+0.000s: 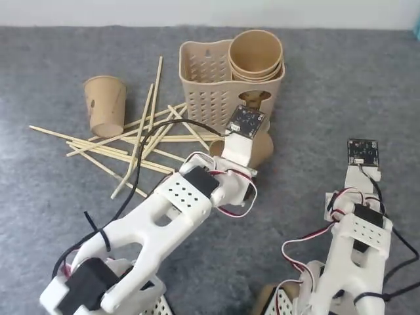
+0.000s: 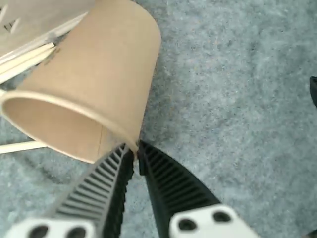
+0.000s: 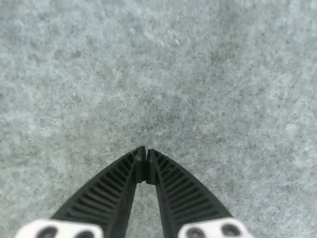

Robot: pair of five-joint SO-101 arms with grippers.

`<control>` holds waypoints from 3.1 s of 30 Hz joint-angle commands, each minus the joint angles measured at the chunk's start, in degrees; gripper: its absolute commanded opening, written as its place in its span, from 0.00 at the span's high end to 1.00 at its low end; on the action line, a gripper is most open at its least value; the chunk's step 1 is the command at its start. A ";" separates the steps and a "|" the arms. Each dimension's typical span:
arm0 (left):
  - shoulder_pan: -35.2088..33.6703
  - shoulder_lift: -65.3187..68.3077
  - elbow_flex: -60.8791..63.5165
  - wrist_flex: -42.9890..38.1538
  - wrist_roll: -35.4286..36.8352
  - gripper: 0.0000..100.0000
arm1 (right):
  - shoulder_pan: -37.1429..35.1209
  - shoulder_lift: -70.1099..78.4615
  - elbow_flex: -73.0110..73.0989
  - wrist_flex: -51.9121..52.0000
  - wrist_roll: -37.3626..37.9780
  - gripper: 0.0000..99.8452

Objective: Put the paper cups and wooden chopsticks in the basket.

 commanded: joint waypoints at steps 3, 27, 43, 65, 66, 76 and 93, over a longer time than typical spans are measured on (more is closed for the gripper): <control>0.26 -8.70 -3.82 6.33 -4.57 0.99 | -0.48 -1.80 0.97 -1.19 1.05 0.99; -9.58 -15.56 -52.88 48.79 -41.32 0.99 | -0.57 -1.80 0.97 -1.27 1.05 0.99; -16.53 -5.01 -60.53 33.23 -52.04 0.99 | -0.48 -1.80 0.97 -1.27 1.05 0.99; -19.16 5.80 -61.05 27.69 -71.74 0.99 | -0.57 -1.80 0.97 -1.27 1.05 0.99; -19.69 5.80 -61.05 27.60 -71.74 0.99 | -0.57 -1.80 0.97 -1.27 1.05 0.99; -20.13 6.07 -60.97 27.43 -72.44 0.99 | -0.57 -1.80 0.97 -1.27 1.05 0.99; -20.57 11.34 -60.97 25.58 -71.91 0.99 | -0.57 -1.80 1.05 -1.10 1.49 0.99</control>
